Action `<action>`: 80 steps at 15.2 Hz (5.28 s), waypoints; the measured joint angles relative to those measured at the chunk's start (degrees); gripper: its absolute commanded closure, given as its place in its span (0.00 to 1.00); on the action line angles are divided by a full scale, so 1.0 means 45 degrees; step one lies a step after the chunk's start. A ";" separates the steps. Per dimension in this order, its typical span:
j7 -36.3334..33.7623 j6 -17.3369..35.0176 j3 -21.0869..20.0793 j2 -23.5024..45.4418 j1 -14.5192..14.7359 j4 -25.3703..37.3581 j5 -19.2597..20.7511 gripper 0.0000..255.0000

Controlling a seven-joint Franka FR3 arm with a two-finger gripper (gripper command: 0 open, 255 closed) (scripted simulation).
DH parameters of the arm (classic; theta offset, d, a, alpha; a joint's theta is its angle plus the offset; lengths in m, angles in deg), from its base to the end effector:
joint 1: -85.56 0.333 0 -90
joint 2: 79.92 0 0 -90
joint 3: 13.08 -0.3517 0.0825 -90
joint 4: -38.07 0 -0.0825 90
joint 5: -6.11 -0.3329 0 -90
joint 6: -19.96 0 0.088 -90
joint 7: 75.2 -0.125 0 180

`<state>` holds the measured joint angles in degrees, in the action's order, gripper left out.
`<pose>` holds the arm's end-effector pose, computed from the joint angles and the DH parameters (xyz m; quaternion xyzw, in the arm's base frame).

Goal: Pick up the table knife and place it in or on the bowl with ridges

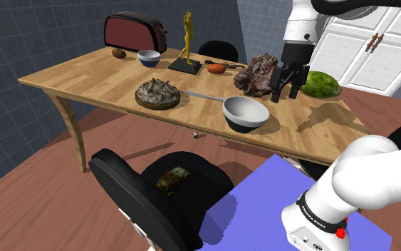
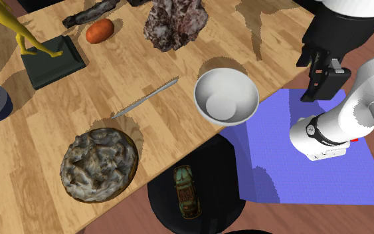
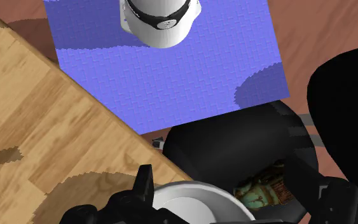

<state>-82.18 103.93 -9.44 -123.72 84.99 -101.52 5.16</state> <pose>0.2156 -0.0195 0.5518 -0.9905 0.0859 0.1044 0.0267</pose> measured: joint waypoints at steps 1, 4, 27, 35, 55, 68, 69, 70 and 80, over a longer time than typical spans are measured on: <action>0.0000 0.0000 0.0000 0.0000 0.0000 0.0000 0.0000 0.00; 0.0795 0.0626 0.0324 0.0769 0.0096 0.0179 0.0377 0.00; 0.8775 0.5975 0.1981 1.1426 0.0888 0.6553 0.1154 0.00; 1.0731 0.6424 0.1596 1.4741 0.0714 0.9854 0.0898 0.00; 1.0852 0.7446 0.1571 1.5259 0.0621 0.9388 0.0853 1.00; 1.0920 0.6331 0.1607 1.4740 0.0652 0.9994 0.0910 1.00; 1.0955 0.6182 0.1619 1.4675 0.0638 1.0081 0.0916 1.00; 1.0961 0.6011 0.1625 1.4597 0.0643 1.0175 0.0926 1.00; 1.1039 0.4437 0.1639 1.4266 0.0675 1.1426 0.0953 1.00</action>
<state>-32.50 123.90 -2.06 -59.52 88.03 -50.10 9.44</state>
